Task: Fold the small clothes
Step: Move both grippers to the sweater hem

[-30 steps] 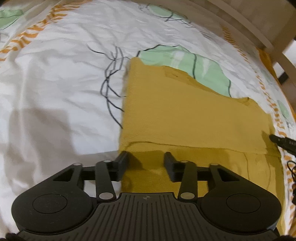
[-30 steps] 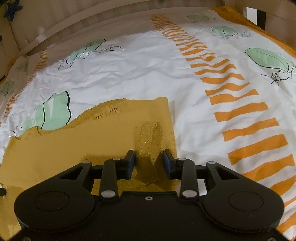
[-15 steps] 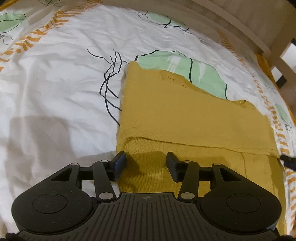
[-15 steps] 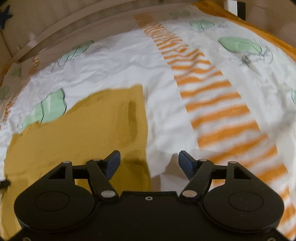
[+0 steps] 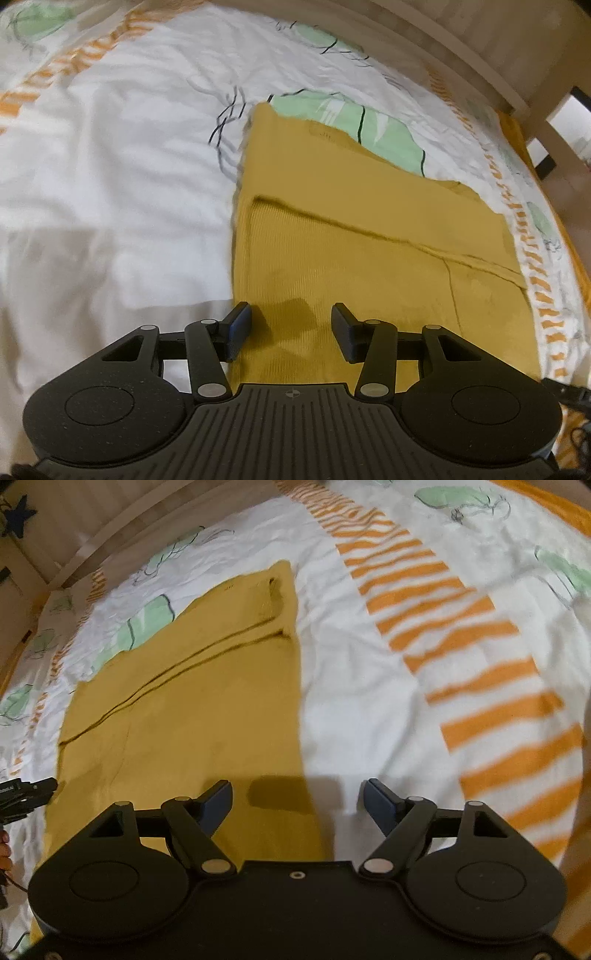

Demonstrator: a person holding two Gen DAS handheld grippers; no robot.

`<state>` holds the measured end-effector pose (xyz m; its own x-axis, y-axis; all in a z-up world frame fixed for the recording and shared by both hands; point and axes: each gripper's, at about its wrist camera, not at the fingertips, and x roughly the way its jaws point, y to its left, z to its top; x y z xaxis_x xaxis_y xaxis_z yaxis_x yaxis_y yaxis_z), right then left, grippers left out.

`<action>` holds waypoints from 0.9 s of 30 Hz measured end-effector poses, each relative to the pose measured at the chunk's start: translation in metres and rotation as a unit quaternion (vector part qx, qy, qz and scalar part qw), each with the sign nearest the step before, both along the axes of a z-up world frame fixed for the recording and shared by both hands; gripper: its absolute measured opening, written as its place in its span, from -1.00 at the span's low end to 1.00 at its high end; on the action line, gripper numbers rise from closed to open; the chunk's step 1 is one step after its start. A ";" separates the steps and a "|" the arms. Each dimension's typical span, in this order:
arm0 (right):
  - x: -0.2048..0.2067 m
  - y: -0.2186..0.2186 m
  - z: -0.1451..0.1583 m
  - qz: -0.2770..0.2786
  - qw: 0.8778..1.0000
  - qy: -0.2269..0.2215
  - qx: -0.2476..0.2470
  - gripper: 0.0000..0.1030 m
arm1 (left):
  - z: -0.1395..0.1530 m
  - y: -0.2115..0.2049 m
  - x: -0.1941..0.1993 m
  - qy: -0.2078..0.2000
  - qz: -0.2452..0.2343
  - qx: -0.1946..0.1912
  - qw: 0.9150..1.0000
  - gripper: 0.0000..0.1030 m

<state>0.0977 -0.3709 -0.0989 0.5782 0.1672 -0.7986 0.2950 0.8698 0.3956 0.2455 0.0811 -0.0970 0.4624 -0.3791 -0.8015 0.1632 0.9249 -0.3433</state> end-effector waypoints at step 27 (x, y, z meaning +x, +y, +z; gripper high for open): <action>-0.112 0.012 -0.005 0.044 0.993 0.006 0.112 0.69 | 0.010 0.048 -0.166 0.010 -0.025 0.047 0.999 -0.10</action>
<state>-0.0138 -0.3592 -0.1037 0.5451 0.3903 -0.7420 0.2279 0.7827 0.5791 0.0795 0.1293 -0.0870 0.4284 -0.3241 -0.8435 0.2049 0.9440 -0.2586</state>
